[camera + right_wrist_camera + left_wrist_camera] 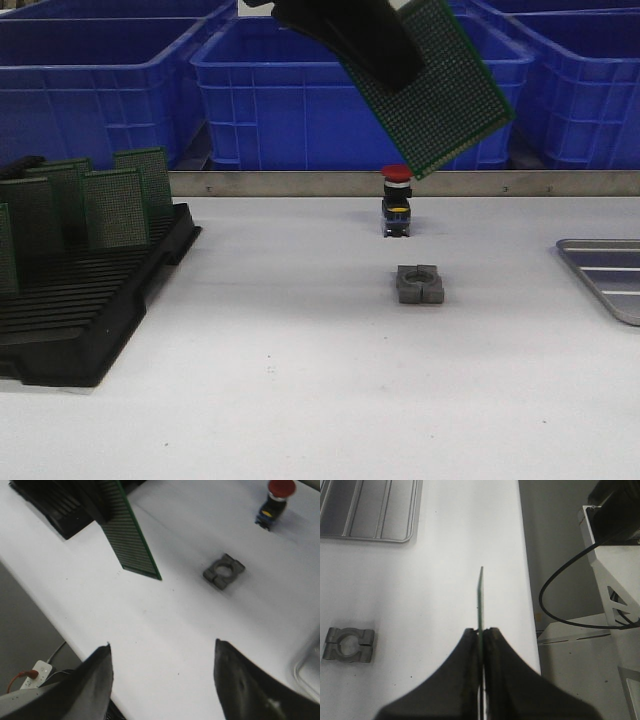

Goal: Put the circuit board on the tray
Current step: 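Move the right gripper up toward the board held by the left gripper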

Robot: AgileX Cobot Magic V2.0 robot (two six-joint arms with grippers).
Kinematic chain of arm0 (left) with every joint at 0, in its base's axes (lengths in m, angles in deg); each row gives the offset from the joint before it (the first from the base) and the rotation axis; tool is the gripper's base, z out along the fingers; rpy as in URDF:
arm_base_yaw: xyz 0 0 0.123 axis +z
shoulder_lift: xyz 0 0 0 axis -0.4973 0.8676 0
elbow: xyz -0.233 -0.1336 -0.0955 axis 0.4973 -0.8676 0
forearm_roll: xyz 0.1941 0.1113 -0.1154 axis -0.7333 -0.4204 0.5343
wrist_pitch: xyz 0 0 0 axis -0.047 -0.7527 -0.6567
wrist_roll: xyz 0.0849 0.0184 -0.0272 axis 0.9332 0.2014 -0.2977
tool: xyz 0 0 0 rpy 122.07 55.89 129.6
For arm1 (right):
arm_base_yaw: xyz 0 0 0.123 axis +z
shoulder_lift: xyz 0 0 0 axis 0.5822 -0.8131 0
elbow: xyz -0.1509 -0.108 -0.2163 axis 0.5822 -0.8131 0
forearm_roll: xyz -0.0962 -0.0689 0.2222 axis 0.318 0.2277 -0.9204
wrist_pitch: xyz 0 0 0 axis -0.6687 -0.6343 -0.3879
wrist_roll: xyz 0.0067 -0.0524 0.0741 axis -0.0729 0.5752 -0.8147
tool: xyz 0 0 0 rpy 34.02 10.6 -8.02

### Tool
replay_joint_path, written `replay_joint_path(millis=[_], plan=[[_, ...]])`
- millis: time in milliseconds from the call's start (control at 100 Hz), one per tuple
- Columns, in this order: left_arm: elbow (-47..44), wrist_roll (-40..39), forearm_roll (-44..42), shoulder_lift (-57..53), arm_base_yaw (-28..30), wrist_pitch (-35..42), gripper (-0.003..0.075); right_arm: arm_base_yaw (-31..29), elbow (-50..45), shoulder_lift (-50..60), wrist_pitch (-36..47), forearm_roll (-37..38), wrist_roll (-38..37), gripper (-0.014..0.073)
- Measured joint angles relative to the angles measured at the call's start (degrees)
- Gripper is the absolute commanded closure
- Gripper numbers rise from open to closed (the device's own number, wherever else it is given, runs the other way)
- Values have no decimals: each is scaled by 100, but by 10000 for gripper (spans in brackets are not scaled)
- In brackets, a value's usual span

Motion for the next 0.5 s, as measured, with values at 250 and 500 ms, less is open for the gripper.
replay_joint_path(millis=[250,500], plan=[[0,0,0,0,0,0,738,0,586,-1126,-214,-590,1468,127],[0,-2,0,0,0,0,738,0,1011,-1885,-626,-791,1915,127]])
